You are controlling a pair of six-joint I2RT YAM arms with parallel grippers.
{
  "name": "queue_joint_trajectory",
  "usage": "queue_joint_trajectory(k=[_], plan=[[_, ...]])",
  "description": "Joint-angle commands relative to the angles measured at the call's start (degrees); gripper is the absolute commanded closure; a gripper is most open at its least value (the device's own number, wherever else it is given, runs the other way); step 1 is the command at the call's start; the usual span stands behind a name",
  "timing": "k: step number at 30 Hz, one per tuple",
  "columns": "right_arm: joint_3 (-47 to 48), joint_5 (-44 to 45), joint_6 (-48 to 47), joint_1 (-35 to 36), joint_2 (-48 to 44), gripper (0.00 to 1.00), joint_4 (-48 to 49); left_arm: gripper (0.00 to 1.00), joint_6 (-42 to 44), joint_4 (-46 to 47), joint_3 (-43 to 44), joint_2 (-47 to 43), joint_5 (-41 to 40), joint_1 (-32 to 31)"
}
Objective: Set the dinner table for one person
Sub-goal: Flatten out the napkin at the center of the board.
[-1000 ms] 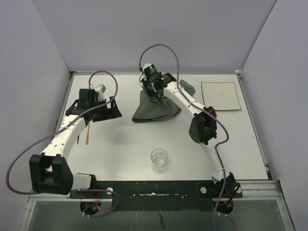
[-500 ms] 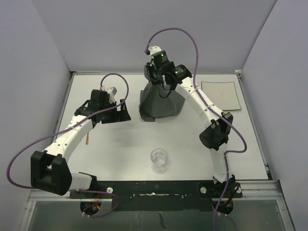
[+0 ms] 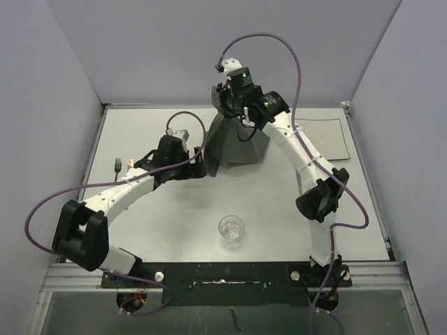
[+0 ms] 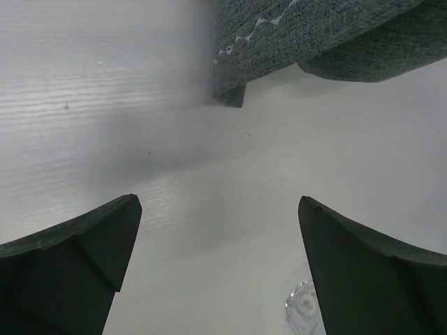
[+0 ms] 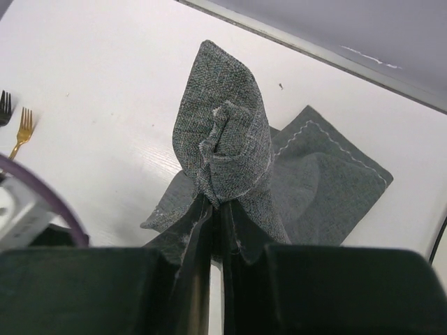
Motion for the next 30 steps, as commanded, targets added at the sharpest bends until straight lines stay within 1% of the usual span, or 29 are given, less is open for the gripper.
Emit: queue_joint_trajectory(k=[1, 5, 10, 15, 16, 17, 18, 19, 21, 22, 23, 27, 30], plan=[[0.68, 0.94, 0.04, -0.12, -4.72, 1.0, 1.55, 0.02, -1.87, 13.84, 0.94, 6.94, -6.85, -4.07], [0.68, 1.06, 0.0, -0.08, -4.88, 1.0, 0.63, 0.02, 0.41, 18.7, 3.39, 13.04, -11.57, -6.61], [0.61, 1.19, -0.81, -0.22, -5.28, 1.0, -0.12, 0.02, 3.49, 24.92, 5.53, 19.76, -14.32, -6.66], [0.41, 1.9, -1.64, -0.26, -5.6, 1.0, -0.55, 0.02, 4.51, 24.77, 10.92, 25.52, -14.34, -6.71], [0.41, 2.12, -1.83, -0.31, -5.59, 1.0, -0.58, 0.03, 4.5, 24.35, 11.95, 26.28, -14.08, -6.71], [0.37, 2.26, -1.89, -0.35, -5.73, 1.0, -0.59, 0.06, 4.57, 24.06, 12.88, 26.92, -13.82, -6.71], [0.33, 2.38, -1.9, -0.48, -5.77, 1.0, -0.55, 0.13, 4.72, 23.84, 13.67, 27.42, -13.57, -6.71], [0.26, 2.43, -1.9, -0.59, -5.86, 1.0, -0.58, 0.26, 4.87, 23.43, 14.42, 27.91, -13.23, -6.71], [0.15, 2.62, -1.97, -0.8, -5.94, 1.0, -0.52, 0.71, 5.02, 21.37, 16.49, 29.02, -13.16, -6.63], [0.08, 2.8, -1.98, -0.93, -5.98, 1.0, -0.57, 0.9, 4.94, 19.65, 17.71, 29.44, -13.56, -6.63], [0.13, 3.07, -2.03, -1.14, -6.0, 1.0, -0.7, 1.0, 4.98, 18.06, 18.68, 29.85, -13.76, -6.59], [0.32, 7.26, -1.05, -2.06, -6.5, 1.0, -1.47, 1.0, 5.39, 11.92, 20.42, 28.18, -14.52, -6.71], [0.32, 8.66, 1.23, -4.76, -7.14, 1.0, -1.76, 1.0, 6.41, 6.42, 20.38, 24.18, -15.51, -6.69]])
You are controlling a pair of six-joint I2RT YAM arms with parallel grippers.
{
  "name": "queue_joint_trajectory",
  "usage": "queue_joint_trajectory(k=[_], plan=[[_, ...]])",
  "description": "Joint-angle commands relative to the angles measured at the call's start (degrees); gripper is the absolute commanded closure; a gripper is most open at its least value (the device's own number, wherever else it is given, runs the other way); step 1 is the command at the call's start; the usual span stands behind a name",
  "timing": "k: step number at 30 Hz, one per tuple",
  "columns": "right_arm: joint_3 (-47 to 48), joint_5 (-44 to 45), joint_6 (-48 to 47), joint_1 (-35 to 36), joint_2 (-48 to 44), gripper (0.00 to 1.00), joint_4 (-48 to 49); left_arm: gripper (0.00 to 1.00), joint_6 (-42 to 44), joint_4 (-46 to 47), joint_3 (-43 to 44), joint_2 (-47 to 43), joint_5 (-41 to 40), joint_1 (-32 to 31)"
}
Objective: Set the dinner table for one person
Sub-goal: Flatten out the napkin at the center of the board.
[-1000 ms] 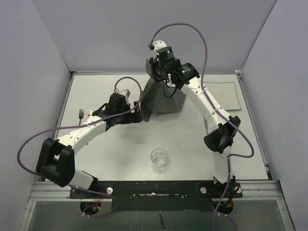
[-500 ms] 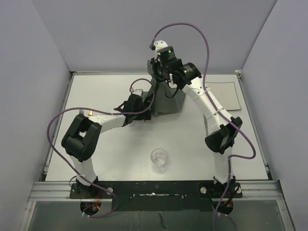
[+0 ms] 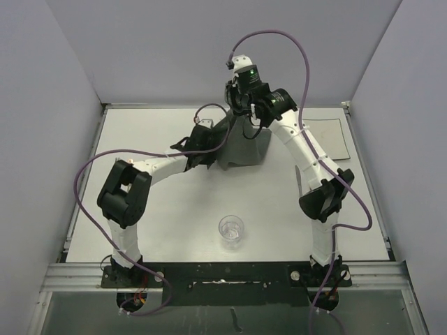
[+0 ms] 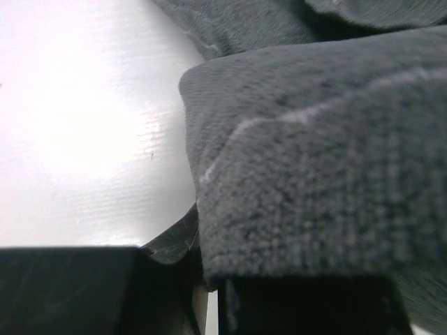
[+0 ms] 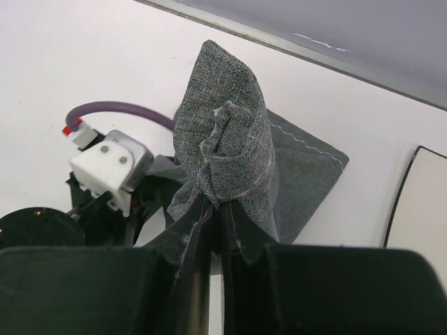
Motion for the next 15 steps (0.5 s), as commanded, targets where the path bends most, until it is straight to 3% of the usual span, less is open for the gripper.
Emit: queue_joint_trajectory(k=[1, 9, 15], plan=[[0.32, 3.84, 2.59, -4.29, -5.41, 1.0, 1.1, 1.0, 2.63, -9.16, 2.53, -6.31, -1.7, 0.15], [-5.26, 3.85, 4.34, -10.52, -13.5, 1.0, 7.79, 1.0, 13.09, -32.13, 18.7, -15.45, -6.82, 0.31], [-10.05, 4.45, 3.3, -10.64, -21.14, 1.0, 15.28, 1.0, 16.41, -46.62, 41.97, -12.19, -9.42, 2.0]])
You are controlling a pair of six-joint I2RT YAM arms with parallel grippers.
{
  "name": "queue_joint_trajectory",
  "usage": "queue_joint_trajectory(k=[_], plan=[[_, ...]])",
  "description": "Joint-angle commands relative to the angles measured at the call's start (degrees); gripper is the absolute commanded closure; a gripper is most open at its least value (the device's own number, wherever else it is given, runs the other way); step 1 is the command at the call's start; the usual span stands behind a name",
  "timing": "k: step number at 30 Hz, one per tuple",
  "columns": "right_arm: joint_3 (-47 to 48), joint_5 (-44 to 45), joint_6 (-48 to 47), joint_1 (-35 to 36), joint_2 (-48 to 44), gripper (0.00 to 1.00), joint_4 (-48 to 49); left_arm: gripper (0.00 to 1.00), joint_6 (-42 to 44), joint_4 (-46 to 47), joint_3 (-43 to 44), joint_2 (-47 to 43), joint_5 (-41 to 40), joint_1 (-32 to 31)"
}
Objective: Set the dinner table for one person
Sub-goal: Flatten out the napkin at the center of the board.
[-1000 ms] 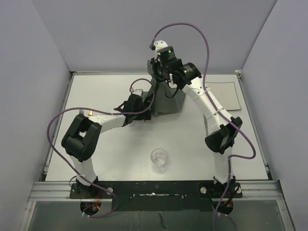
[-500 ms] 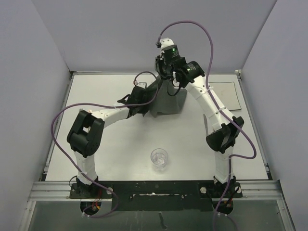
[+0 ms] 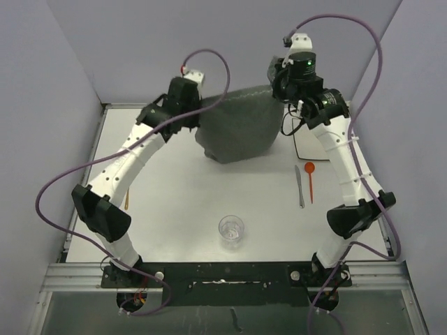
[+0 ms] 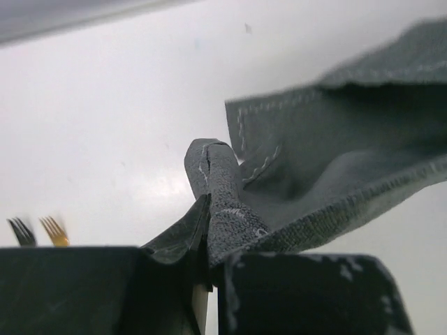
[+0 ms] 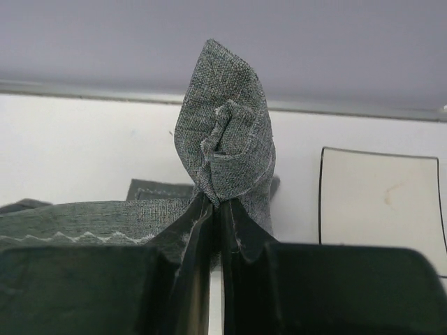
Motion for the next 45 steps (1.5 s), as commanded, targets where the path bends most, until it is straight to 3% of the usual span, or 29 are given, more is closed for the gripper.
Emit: queue_joint_trajectory(k=[1, 5, 8, 19, 25, 33, 36, 40, 43, 45], plan=[[0.36, 1.54, -0.1, 0.71, -7.8, 1.0, 10.05, 1.0, 4.15, -14.65, 21.47, 0.03, -4.33, 1.62], [-2.43, -2.19, -1.14, 0.75, -11.99, 1.0, 13.66, 1.0, 3.54, -24.99, 38.28, 6.11, -4.61, 1.15], [-4.76, -3.4, -2.4, 0.71, -14.83, 1.0, 16.22, 1.0, 2.97, -27.23, 44.49, 7.37, -5.39, 0.82], [-8.65, 6.9, -5.11, 0.68, -16.94, 1.0, 13.95, 1.0, 3.8, -26.32, 45.9, 5.34, -11.0, 0.94], [-8.45, 6.69, -5.36, 0.57, -11.31, 1.0, 11.68, 1.0, 4.6, -24.66, 46.35, 8.68, -10.96, 3.52], [-6.71, 2.51, -4.43, -3.57, -2.19, 1.0, 19.04, 1.0, 4.71, -18.96, 53.54, 19.39, -7.99, 11.18], [-2.44, -1.99, -3.12, -6.27, 3.78, 1.0, 22.08, 1.0, 5.82, -13.86, 56.36, 23.43, -8.72, 13.53], [11.11, -7.7, -3.74, -8.82, 13.99, 1.0, 23.27, 1.0, 8.67, -5.0, 59.06, 26.64, -10.71, 16.12], [20.19, -9.88, -5.43, -9.18, 19.25, 1.0, 24.19, 1.0, 10.54, 0.49, 58.61, 25.61, -11.52, 17.38], [21.45, -11.27, -5.88, -9.18, 19.61, 1.0, 26.67, 1.0, 10.92, 2.44, 57.71, 23.96, -11.98, 18.11]])
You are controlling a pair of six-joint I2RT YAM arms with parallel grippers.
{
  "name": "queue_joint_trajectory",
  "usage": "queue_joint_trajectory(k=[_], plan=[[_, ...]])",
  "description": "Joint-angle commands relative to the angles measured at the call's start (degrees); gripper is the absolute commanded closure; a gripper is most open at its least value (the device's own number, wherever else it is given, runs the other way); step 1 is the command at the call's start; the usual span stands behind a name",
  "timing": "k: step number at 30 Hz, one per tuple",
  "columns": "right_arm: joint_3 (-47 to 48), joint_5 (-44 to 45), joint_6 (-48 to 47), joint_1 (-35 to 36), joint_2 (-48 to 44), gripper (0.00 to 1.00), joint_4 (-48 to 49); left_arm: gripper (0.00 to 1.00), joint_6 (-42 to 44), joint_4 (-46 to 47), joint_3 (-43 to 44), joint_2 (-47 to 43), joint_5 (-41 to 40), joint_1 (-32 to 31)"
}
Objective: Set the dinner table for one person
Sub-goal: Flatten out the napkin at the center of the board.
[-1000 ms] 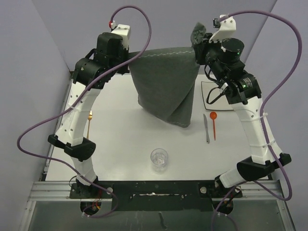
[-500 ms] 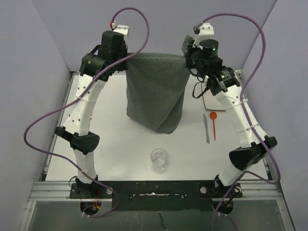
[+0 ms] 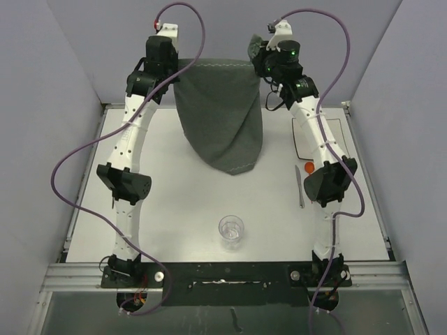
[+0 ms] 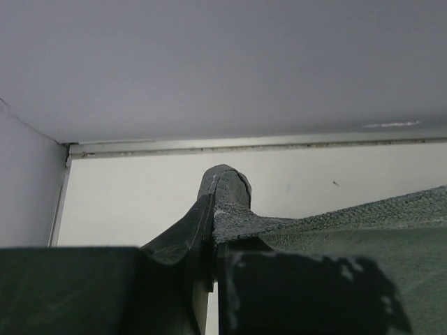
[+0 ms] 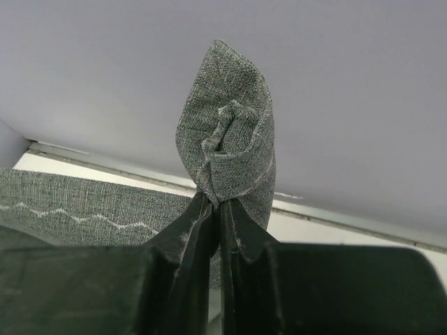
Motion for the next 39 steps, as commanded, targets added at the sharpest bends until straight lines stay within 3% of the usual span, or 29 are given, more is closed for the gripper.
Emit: queue_joint_trajectory(k=[1, 5, 11, 14, 18, 28, 31, 39], plan=[[6.2, 1.88, -4.23, -3.69, -2.05, 1.0, 7.08, 1.0, 2.95, 12.61, 3.32, -4.35, -8.45, 5.48], [0.84, -0.58, -5.5, -3.61, -8.16, 1.0, 11.1, 1.0, 3.48, 12.85, 2.21, -7.95, -9.03, 5.67], [-17.2, -0.38, -6.77, -3.52, -22.75, 1.0, 17.79, 1.0, 3.67, 11.31, -2.48, -15.8, -9.74, 4.67], [-22.82, 5.34, -5.35, -3.52, -28.02, 1.0, 12.58, 1.0, 3.4, 8.53, -8.31, -21.22, -9.66, 3.53], [-29.56, 12.23, -0.09, -3.77, -32.38, 1.0, 0.61, 1.0, 0.32, 4.69, -23.04, -30.04, -3.38, 1.89], [-45.66, 10.1, 10.64, -4.22, -30.64, 1.0, -19.02, 1.0, -9.51, -0.33, -60.78, -48.46, 5.13, -10.44], [-47.66, 6.84, 12.42, -4.27, -29.0, 1.0, -19.66, 1.0, -11.91, -0.76, -66.25, -50.2, 7.27, -11.42], [-47.11, 4.54, 15.23, -3.88, -25.71, 1.0, -24.29, 1.0, -13.77, -1.37, -70.95, -48.92, 11.21, -12.55]])
